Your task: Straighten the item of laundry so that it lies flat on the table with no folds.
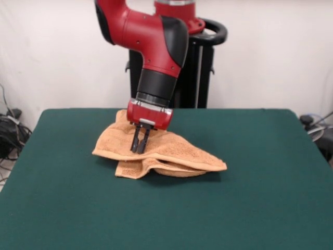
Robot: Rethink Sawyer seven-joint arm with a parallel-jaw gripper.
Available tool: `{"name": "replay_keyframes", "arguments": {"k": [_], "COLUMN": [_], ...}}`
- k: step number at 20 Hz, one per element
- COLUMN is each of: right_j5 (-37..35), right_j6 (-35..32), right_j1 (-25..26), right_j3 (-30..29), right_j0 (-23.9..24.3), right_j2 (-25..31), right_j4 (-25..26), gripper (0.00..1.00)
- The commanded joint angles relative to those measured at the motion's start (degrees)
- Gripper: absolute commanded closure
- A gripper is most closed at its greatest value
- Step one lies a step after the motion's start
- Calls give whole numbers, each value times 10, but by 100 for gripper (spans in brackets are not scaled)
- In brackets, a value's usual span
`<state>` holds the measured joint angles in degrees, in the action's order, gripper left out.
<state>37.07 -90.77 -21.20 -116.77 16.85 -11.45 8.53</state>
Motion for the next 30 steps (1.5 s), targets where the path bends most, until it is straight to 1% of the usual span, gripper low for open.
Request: {"name": "replay_keyframes", "arguments": {"k": [1,5,7,8,12,17,24,30], "right_j5": [9,10,24,17,10,6,-22,-33], "right_j6": [-118,-116,-121,-119,-122,-133,-116,-108], "right_j1": [4,1,4,2,0,3,-20,-29], "right_j3": [41,37,36,38,41,45,44,38], "right_j0": [-20,-23,-18,-16,-2,14,15,20], "right_j2": [24,20,23,24,35,53,52,47], "right_j4": [-51,-53,-47,-44,-25,-18,-14,-2], "gripper": [100,100,100,0,0,0,0,0]}}
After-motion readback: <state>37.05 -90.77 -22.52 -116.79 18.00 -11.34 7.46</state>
